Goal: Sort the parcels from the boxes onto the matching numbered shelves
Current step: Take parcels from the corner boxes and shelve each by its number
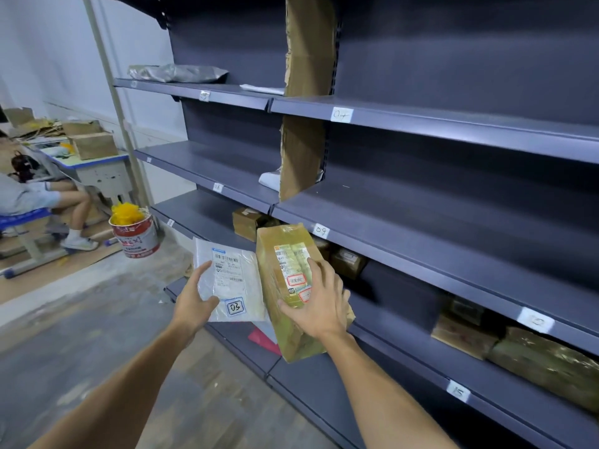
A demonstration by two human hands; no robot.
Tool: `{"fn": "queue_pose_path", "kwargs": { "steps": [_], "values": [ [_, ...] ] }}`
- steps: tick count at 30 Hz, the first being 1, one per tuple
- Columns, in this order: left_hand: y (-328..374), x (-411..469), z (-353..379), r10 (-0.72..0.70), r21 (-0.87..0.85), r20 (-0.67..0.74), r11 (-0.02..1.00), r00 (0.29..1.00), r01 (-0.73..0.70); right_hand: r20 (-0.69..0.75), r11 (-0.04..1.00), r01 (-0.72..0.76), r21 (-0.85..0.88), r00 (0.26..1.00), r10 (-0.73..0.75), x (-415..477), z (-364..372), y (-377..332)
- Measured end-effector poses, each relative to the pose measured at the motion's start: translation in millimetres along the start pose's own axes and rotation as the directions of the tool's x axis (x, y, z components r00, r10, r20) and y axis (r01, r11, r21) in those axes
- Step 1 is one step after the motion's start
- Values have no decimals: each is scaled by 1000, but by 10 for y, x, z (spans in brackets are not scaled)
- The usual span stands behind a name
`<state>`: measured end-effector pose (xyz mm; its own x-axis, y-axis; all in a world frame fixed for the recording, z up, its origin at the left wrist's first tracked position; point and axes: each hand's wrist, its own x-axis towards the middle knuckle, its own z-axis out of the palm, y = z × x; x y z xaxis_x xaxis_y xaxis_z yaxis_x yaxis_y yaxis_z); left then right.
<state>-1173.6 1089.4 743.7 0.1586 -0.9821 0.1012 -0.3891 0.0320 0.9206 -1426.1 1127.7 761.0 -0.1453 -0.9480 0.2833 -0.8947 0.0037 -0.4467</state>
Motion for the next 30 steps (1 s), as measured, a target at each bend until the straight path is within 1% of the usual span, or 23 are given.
{"fn": "queue_pose_path", "kwargs": {
  "steps": [8, 13, 16, 20, 25, 30],
  "values": [
    [-195, 707, -315, -16, -27, -7, 1000, 1000, 16, 32, 999, 38, 1, 999, -38, 593, 399, -421],
    [-389, 1270, -581, -17, -37, -10, 999, 1000, 17, 35, 999, 31, -24, 999, -30, 955, 743, -845],
    [-507, 1632, -832, -13, -60, 12, 998, 1000, 14, 9, 999, 5, -34, 1000, -5, 1174, 983, -1195],
    [-591, 2175, -1305, 48, -98, 53, 994, 997, -42, -17, 999, -22, -43, 1000, 22, 1477, 1229, -1776],
    [-534, 2791, -1875, 125, -99, 36, 988, 992, -121, -63, 999, -31, -37, 998, 28, 1895, 1399, -2501],
    [-494, 3431, -2311, 141, -125, 14, 983, 990, -138, -120, 999, -31, -27, 992, 28, 2397, 1481, -3100]
  ]
}}
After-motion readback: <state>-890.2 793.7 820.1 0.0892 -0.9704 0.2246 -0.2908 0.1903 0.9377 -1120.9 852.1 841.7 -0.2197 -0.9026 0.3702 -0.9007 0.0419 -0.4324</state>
